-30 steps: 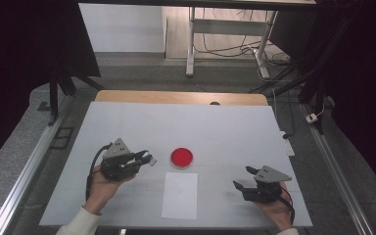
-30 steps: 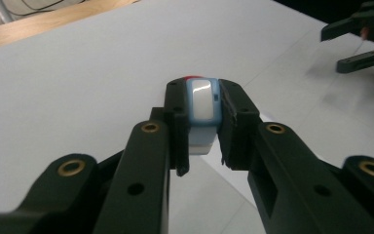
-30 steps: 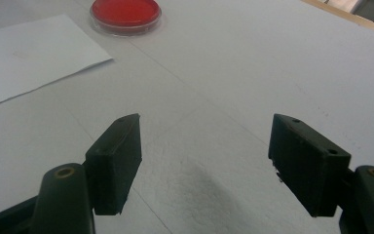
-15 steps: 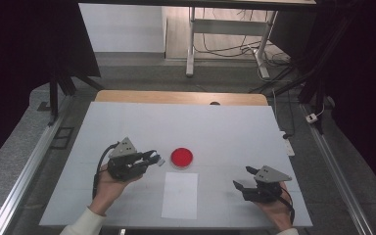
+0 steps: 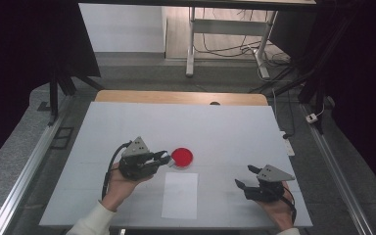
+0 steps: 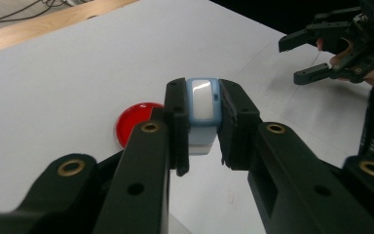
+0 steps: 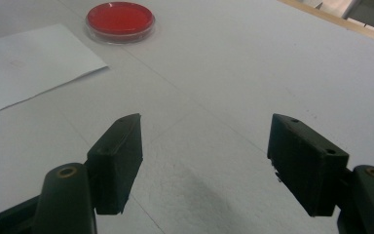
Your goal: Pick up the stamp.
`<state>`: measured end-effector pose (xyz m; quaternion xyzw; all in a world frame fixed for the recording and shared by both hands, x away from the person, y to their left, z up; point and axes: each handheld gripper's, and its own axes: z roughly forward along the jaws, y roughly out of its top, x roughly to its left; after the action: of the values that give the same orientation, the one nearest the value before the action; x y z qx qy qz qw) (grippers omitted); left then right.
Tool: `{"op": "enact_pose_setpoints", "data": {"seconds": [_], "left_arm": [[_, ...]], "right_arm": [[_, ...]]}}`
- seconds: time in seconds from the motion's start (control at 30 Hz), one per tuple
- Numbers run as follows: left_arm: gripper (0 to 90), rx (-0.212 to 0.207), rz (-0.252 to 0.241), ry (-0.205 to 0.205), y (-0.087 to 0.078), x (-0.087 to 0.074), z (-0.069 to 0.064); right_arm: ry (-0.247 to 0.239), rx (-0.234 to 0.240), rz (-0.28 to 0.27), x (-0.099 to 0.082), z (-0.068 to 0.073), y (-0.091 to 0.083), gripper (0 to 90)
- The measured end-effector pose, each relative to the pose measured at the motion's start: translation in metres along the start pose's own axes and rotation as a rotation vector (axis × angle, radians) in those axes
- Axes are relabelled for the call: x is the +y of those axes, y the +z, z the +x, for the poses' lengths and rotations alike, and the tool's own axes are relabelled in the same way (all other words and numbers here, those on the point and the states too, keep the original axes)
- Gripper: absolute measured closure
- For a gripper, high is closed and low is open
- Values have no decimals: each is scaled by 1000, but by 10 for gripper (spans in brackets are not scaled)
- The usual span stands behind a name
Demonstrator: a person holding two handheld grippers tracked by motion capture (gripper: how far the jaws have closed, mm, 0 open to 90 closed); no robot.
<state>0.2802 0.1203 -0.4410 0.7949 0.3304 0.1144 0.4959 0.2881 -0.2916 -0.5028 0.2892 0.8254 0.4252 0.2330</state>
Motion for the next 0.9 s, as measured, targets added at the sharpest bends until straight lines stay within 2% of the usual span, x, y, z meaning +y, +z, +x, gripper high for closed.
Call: {"op": "enact_pose_setpoints", "data": {"seconds": [0.47, 0.9], "left_arm": [[752, -56, 30, 25, 24, 0, -16], [752, -54, 38, 18, 26, -2, -15]], "right_arm": [[-6, 3, 5, 0, 2, 1, 288], [-20, -1, 3, 0, 4, 2, 294]]}}
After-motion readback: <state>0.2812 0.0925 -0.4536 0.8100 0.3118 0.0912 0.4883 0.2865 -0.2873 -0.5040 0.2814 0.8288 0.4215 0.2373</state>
